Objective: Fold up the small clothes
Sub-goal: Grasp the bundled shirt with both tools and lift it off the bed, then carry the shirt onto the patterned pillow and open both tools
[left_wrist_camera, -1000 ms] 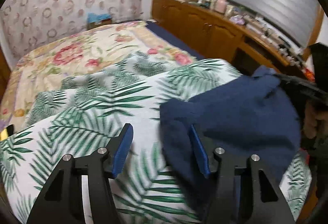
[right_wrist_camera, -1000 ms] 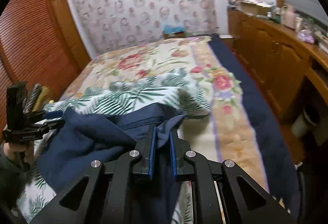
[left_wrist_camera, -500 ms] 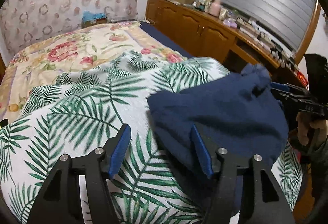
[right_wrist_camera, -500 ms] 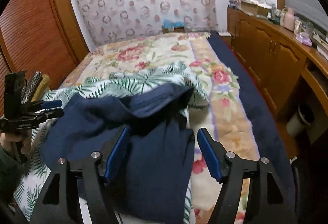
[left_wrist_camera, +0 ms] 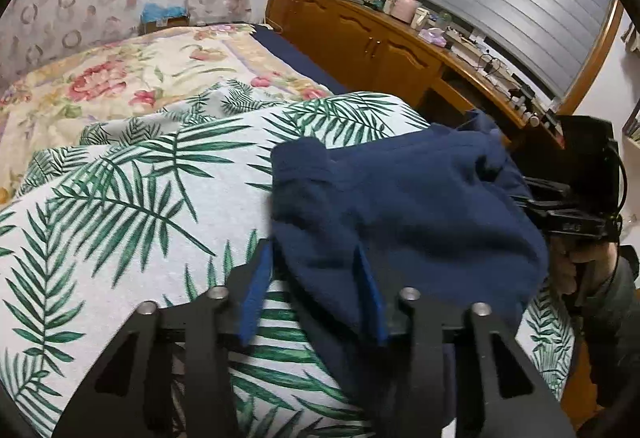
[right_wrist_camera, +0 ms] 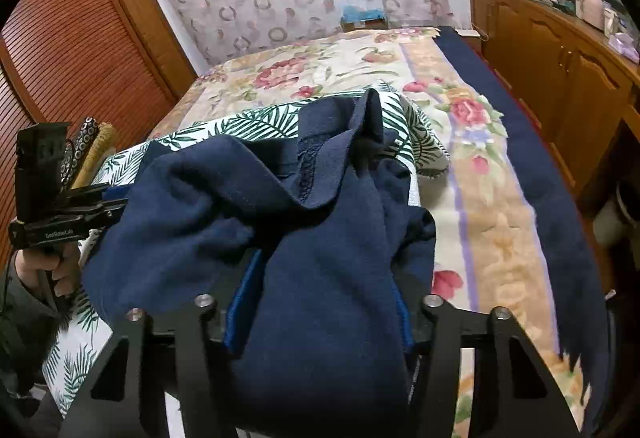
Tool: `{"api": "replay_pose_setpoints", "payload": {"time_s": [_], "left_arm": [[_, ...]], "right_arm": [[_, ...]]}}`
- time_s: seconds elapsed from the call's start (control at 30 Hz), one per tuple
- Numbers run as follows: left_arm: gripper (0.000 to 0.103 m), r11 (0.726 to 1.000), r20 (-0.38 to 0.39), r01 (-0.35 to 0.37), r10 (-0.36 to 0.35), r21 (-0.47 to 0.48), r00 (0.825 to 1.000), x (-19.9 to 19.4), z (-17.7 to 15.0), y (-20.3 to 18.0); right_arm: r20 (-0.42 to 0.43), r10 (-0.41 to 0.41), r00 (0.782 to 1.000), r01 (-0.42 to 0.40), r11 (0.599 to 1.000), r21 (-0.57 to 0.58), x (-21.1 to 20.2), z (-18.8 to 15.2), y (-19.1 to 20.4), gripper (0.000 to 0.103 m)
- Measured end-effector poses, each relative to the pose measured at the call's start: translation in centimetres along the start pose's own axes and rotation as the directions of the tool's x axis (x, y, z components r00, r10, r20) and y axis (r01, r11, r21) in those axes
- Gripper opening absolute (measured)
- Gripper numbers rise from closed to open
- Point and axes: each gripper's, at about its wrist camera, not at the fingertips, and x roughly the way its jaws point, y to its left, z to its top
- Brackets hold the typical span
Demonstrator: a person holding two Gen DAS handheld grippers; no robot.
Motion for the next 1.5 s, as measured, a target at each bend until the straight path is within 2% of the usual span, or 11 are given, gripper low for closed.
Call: {"api": "replay_pose_setpoints", "payload": {"time_s": [0.1,0.2,0.4,0.57,0.73,0.77,0.87,0.97,1.2,1.37,1.5], "left_arm": [[0.02,1.0,-0.003,0.014,-0.014,-0.003,1.0,-0.1,0.0,-0.2],[0.016,0.999,0.03,-0.006,0.005,0.033,1.0,-1.3,0.0,-1.2],[0.014,0.998,0.144,-0.006,-0.003,0.058,0.99,-5.7,0.2,-3.0],[0.014,0.997,0.242,-0.038,0.022,0.063,0.97,-10.0,0.1,-2.9],[0.014,0.993,0.32,-0.109,0.091,0.038,0.943,-14.5,-0.3,-1.1],[0.014,0.989,0.34,-0.144,0.129,0.018,0.931,-15.7,-0.6,-0.5],[0.014,0.982,0.383,-0.189,0.178,-0.008,0.907,-18.4,-1.5,1.1],[0.014,0.964,0.414,-0.261,0.255,-0.043,0.874,-21.0,-2.5,2.8],[0.014,0.916,0.471,-0.361,0.4,-0.176,0.786,-27.2,-5.4,8.0],[0.014,0.866,0.473,-0.386,0.497,-0.317,0.727,-30.1,-9.4,12.0],[0.014,0.804,0.452,-0.4,0.583,-0.439,0.675,-31.2,-13.8,14.7]], "right_arm": [[0.001,0.021,1.0,-0.021,1.0,-0.016,0.4,-0.6,0.1,0.03],[0.029,0.026,0.999,-0.025,0.999,-0.034,0.0,-0.9,0.7,0.024],[0.132,0.016,0.991,-0.004,0.995,-0.095,-2.7,-0.6,2.4,0.021],[0.178,0.021,0.984,0.007,0.987,-0.158,-3.8,0.4,4.6,0.021],[0.198,0.064,0.978,-0.013,0.968,-0.249,-3.4,2.3,8.0,0.021],[0.198,0.077,0.977,-0.021,0.962,-0.271,-3.1,2.9,9.0,0.021],[0.193,0.119,0.974,-0.05,0.943,-0.329,-1.9,4.5,11.5,0.021],[0.187,0.165,0.968,-0.079,0.914,-0.398,-0.4,6.1,14.7,0.021],[0.159,0.269,0.95,-0.15,0.839,-0.523,3.6,11.2,23.0,0.021],[0.094,0.326,0.941,-0.196,0.749,-0.633,8.7,15.9,28.0,0.021],[0.03,0.363,0.931,-0.236,0.663,-0.711,12.8,18.4,32.9,0.021]]}}
